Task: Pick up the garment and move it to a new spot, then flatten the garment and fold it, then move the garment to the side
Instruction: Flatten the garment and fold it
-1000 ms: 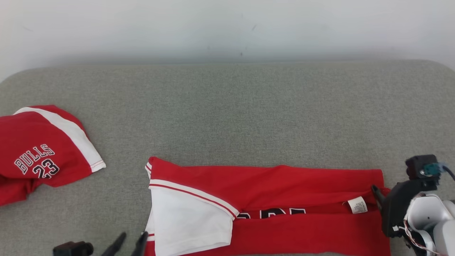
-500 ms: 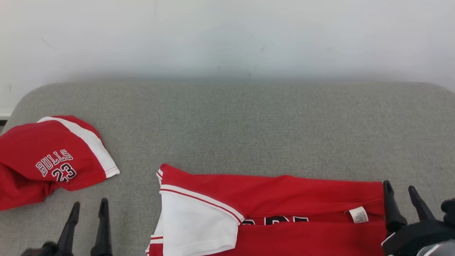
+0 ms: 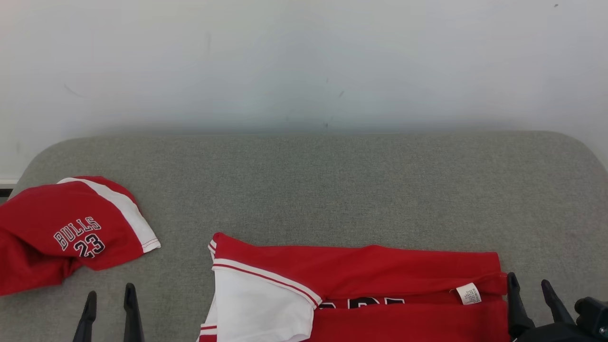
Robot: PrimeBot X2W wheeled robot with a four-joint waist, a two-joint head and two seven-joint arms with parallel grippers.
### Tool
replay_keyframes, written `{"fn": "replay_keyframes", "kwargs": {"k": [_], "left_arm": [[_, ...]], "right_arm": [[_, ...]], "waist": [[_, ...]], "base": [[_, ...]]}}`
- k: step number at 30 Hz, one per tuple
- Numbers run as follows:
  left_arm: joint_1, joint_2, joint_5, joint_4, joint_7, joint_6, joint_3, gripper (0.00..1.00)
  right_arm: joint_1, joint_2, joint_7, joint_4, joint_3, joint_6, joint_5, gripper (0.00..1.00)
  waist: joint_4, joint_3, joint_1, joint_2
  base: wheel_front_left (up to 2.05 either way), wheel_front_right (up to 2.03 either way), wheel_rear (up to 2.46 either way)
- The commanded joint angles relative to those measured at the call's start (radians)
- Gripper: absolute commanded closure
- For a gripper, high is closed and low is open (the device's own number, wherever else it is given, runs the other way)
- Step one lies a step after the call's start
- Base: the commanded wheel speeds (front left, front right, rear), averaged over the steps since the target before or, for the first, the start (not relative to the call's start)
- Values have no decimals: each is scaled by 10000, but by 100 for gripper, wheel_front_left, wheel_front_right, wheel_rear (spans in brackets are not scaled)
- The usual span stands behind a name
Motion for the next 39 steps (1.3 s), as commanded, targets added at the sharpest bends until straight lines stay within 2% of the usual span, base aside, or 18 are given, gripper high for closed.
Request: {"fn": "replay_keyframes", "kwargs": {"k": [1,9,13,29,33,34,36,37,39], "left_arm": [[113,-22,118,45,-30,-61,-45,0],[-11,173,67,146,-30,-54,-475,0],[-192,261,-36,182,-31,-56,-767,0],[-319,435,-62,129,-31,-58,-815,0],[-364,447,-54,183,-31,-58,-880,0],[-367,446,-59,189,-31,-58,-896,0],[-357,451,-79,198,-31,-59,-909,0],[-344,452,-90,204,-31,-59,-908,0],[-306,452,-114,206,-31,-59,-885,0]], "right_arm": [[-165,5,137,77,-104,7,-118,0],[-1401,9,1981,982,-1082,6,-1307,0],[-1764,9,2844,1681,-1260,7,-1853,0],[-2252,14,2433,3497,-1498,7,-1928,0],[-2321,35,2715,4099,-1320,7,-1874,0],[-2306,50,2799,4236,-1221,7,-1817,32],[-2287,70,2806,4349,-1110,7,-1783,82],[-2289,72,2782,4376,-1089,7,-1806,100],[-2300,67,2728,4382,-1066,7,-1844,100]], "waist": [[4,8,1,0],[84,248,1,0],[315,487,1,0],[623,941,1,0],[618,955,1,0],[617,954,1,0],[611,950,1,0],[604,946,1,0],[586,946,1,0]], "base": [[0,0,0],[0,0,0],[0,0,0],[0,0,0],[0,0,0],[0,0,0],[0,0,0],[0,0,0],[0,0,0]]}}
